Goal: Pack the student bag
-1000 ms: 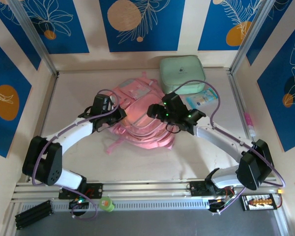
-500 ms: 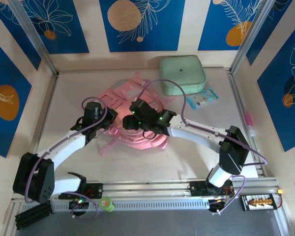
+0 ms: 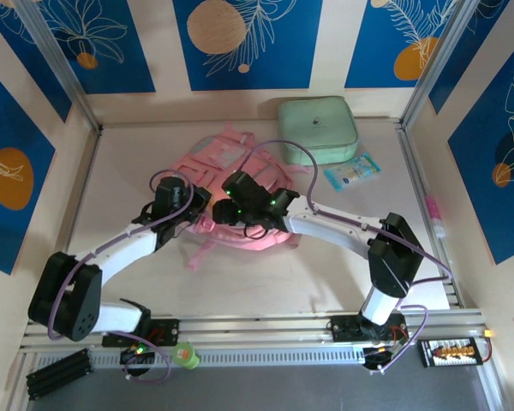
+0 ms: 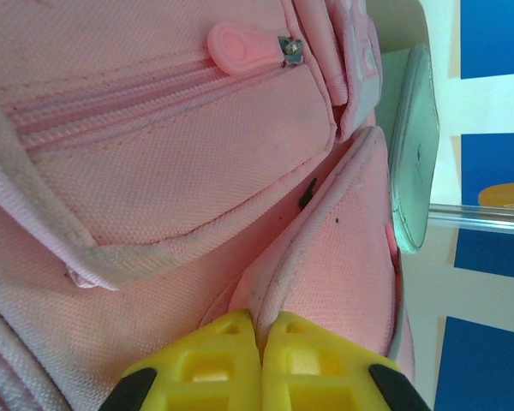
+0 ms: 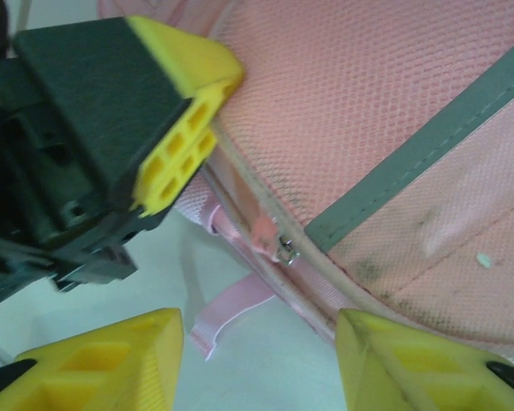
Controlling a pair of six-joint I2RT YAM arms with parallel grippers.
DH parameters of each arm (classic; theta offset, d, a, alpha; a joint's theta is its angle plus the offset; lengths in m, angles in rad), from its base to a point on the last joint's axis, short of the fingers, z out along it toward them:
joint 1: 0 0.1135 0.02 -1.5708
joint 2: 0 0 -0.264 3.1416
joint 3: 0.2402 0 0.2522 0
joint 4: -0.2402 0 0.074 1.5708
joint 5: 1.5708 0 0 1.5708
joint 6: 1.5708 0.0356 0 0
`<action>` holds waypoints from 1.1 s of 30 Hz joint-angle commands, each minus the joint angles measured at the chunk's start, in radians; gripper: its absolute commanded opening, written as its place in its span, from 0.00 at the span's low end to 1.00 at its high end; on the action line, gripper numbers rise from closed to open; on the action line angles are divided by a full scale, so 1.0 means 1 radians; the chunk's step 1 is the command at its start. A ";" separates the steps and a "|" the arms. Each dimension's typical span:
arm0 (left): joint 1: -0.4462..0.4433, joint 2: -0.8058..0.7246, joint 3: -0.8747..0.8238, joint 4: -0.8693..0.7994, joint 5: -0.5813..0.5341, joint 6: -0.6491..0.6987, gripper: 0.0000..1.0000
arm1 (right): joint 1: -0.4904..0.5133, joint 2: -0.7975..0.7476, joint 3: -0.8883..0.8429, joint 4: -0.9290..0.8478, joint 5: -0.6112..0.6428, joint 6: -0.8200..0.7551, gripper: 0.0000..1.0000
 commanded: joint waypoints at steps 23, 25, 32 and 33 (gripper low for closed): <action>-0.046 0.135 0.166 0.080 0.124 -0.046 0.00 | -0.006 0.032 -0.010 0.097 0.205 0.196 0.35; -0.046 0.137 0.166 0.082 0.129 -0.049 0.00 | -0.006 0.050 0.011 0.096 0.215 0.197 0.35; -0.046 0.134 0.169 0.081 0.136 -0.042 0.00 | -0.006 0.072 0.028 0.067 0.257 0.224 0.31; -0.046 0.133 0.169 0.080 0.137 -0.042 0.00 | -0.006 0.072 0.027 0.061 0.265 0.227 0.30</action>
